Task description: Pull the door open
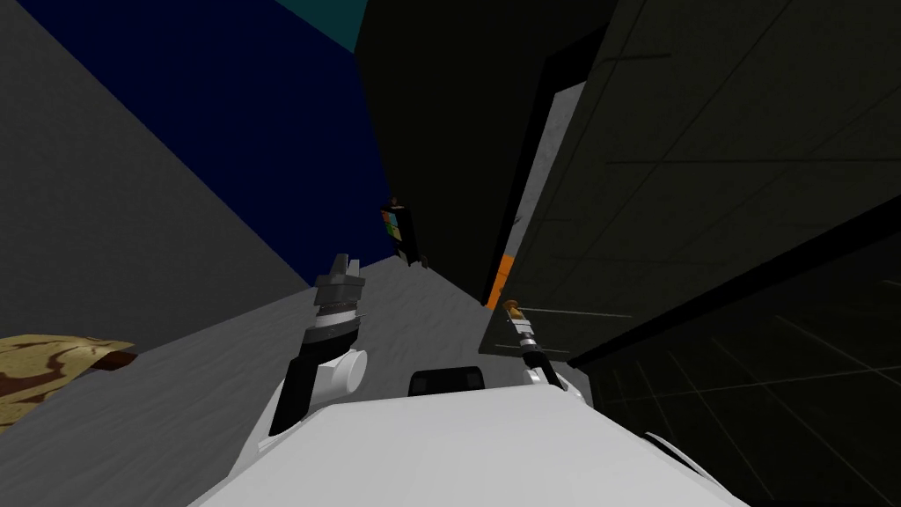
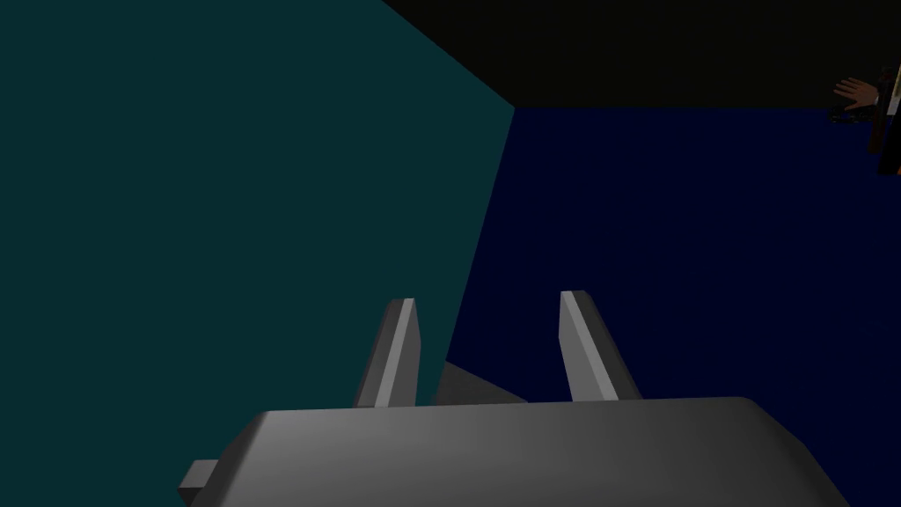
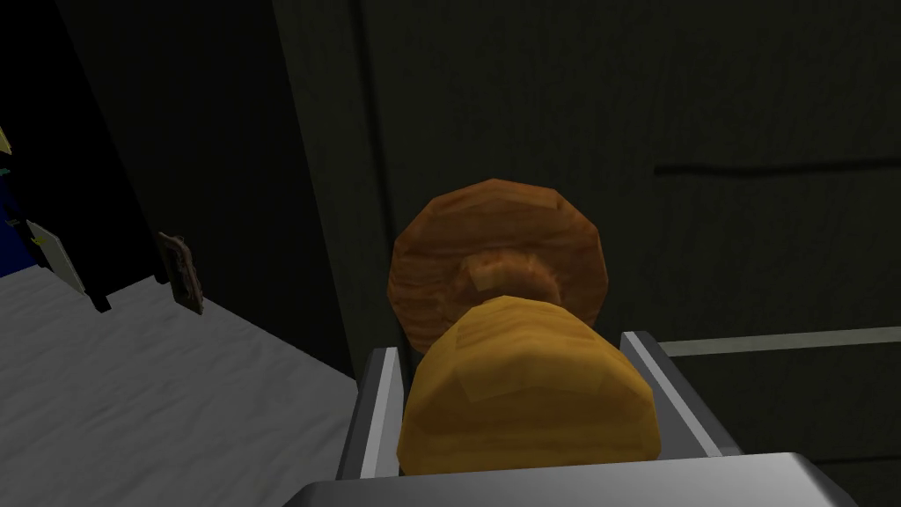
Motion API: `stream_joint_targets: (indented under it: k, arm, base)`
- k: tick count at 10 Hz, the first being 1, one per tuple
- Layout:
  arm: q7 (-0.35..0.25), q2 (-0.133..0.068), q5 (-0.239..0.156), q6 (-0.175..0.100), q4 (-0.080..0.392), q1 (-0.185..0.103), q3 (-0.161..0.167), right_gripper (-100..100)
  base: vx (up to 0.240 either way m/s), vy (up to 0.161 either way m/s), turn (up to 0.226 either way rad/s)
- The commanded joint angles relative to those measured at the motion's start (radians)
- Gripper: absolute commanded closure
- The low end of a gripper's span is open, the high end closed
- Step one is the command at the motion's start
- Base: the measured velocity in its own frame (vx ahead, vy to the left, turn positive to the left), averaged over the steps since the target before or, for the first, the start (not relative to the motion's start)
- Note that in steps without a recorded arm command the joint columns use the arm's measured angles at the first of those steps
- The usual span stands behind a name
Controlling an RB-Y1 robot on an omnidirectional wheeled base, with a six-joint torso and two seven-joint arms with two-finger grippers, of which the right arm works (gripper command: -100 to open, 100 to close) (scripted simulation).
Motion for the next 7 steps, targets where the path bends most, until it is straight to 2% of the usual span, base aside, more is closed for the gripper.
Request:
stream_joint_targets:
  k: [1, 2, 3, 5, 7]
  arm:
    - [0.000, 0.000, 0.000, 0.000, 0.000, 0.000, 0.000, 100]
    - [-0.002, 0.002, 0.020, 0.002, -0.027, 0.020, 0.019, 100]
    - [-0.002, 0.002, 0.020, 0.002, -0.027, 0.020, 0.019, 100]
    - [-0.002, 0.002, 0.042, 0.005, -0.064, 0.040, 0.037, 100]
    - [-0.001, 0.002, 0.079, 0.010, -0.123, 0.072, 0.067, 100]
  base:
    - [-0.098, -0.016, 0.007]
    - [-0.150, -0.028, -0.006]
    - [-0.151, -0.035, 0.004]
    - [-0.133, -0.048, -0.008]
    - [-0.138, -0.101, -0.013]
